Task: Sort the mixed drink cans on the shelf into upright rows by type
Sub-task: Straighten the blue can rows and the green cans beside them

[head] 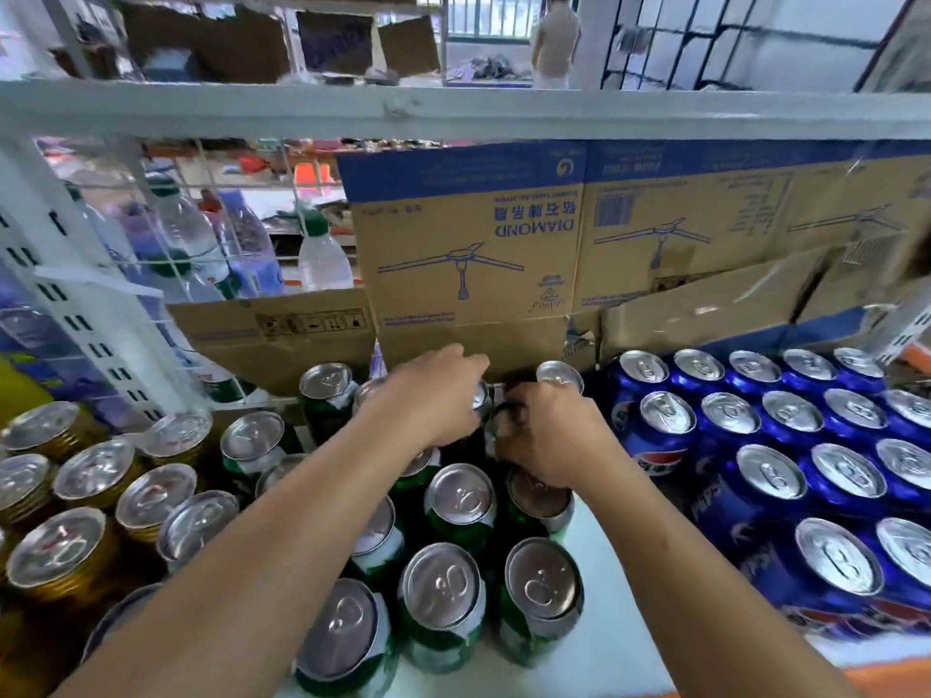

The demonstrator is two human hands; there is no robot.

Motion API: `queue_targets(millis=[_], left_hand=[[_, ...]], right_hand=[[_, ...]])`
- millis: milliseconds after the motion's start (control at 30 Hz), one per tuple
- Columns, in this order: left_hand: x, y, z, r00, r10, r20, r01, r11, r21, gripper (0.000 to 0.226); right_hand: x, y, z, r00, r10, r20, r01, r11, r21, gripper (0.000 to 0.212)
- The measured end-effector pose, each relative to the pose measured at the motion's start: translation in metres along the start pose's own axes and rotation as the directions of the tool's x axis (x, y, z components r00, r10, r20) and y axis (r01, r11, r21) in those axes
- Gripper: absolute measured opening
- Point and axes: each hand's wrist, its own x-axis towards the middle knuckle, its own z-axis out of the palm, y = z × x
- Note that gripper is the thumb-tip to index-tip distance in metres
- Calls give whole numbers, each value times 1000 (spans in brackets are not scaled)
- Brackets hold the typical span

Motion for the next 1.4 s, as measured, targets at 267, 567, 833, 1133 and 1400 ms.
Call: queue_targets(millis=[267,567,833,1133,1400], left_hand=[[7,-18,3,997,-63,49,70,986,-148,59],[0,-30,19,990,-141,1,140,984,-107,60],[-5,-26,44,978,-189,-93,135,902,-411,58],[-8,-19,48,960,-208,-188,144,941,-306,56],[-8,-22,52,955,-211,-208,140,940,-311,56]], right_hand=[[6,2,11,998,-27,-60,33,995,92,31],[22,7,-10,963,-190,192,157,972,177,34],[43,57,-38,986,-71,149,76,997,-29,27],[55,63,-12,991,-103,89,93,989,112,26],[60,58,-5,986,-149,72,136,977,166,28]])
